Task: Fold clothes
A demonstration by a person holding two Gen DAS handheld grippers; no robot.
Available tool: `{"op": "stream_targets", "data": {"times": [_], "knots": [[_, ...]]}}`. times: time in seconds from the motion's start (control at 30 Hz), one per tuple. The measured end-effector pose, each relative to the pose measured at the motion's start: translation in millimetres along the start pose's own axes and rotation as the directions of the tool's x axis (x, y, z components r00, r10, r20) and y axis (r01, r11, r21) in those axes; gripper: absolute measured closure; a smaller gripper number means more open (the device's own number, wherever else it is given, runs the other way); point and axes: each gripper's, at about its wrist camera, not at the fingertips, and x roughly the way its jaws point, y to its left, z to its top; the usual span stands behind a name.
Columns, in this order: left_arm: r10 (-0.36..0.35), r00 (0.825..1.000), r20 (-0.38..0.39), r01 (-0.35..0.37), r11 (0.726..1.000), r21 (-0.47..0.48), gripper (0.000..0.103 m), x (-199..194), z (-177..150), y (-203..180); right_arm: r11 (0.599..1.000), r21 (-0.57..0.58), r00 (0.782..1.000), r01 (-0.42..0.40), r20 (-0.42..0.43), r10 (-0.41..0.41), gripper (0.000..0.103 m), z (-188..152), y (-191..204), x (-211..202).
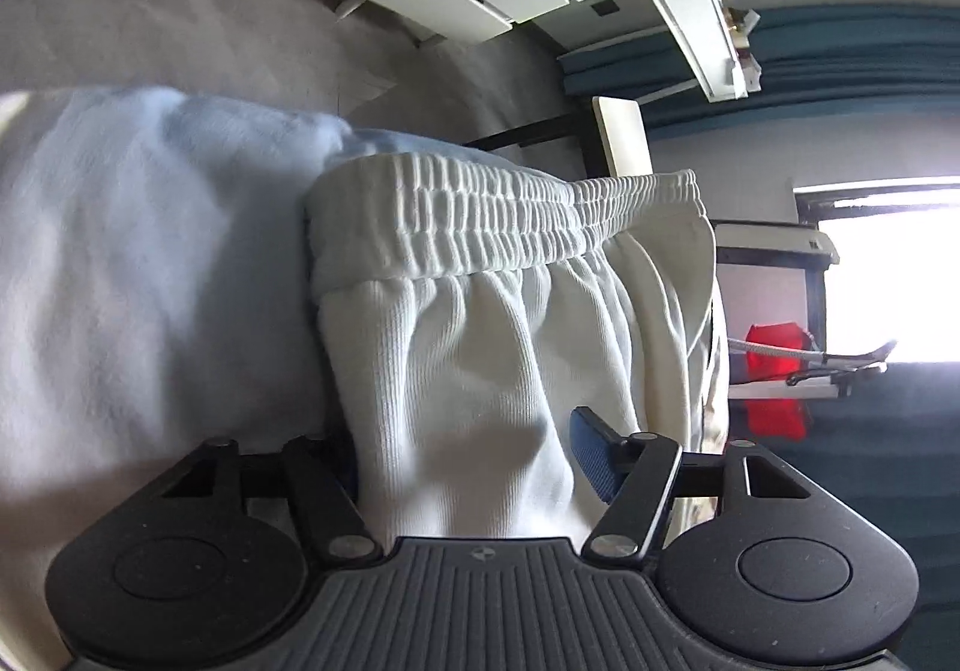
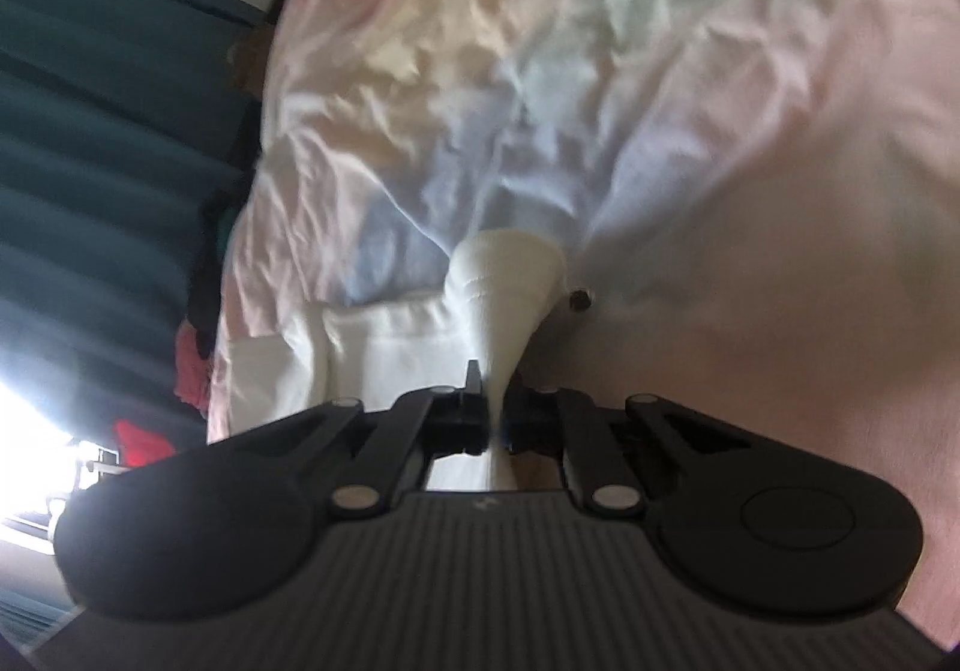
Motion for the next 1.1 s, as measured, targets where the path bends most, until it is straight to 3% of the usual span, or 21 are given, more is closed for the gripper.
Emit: {"op": "stream_targets", "data": {"times": [0.17,0.3,0.43,0.53,0.67,0.8,1.0,1.1], "knots": [[-0.003,1.0,0.003,0.003,1.0,-0.025,0.082,-8,1,8,0.997,-0.061,0.997,-0.048,0.049,0.051,0.097,1,11,-18],[-0.06,0.998,-0.014,0.058,0.996,-0.066,0.088,-21,3,17,0.992,-0.108,0.994,-0.068,0.073,0.076,0.097,1,18,-33],[-0.087,0.996,-0.007,0.087,0.996,-0.004,0.094,-31,11,8,0.987,-0.13,0.992,-0.096,0.064,0.105,0.097,4,26,-46],[-0.146,0.988,0.041,0.143,0.987,0.075,0.095,-40,16,-16,0.985,-0.131,0.992,-0.112,0.045,0.118,0.097,10,36,-44],[-0.186,0.98,0.075,0.17,0.969,0.178,0.095,-41,21,-74,0.966,-0.221,0.987,-0.133,0.054,0.148,0.097,19,77,-31],[-0.207,0.969,0.137,0.155,0.935,0.318,0.095,-2,20,-156,0.931,-0.326,0.979,-0.164,0.062,0.195,0.097,19,148,5],[-0.142,0.967,0.214,0.053,0.925,0.377,0.094,89,13,-246,0.877,-0.469,0.976,-0.105,0.123,0.182,0.097,-3,250,96],[-0.111,0.965,0.239,0.0,0.907,0.42,0.094,151,13,-286,0.837,-0.546,0.98,-0.029,0.151,0.132,0.097,-24,283,157]]}}
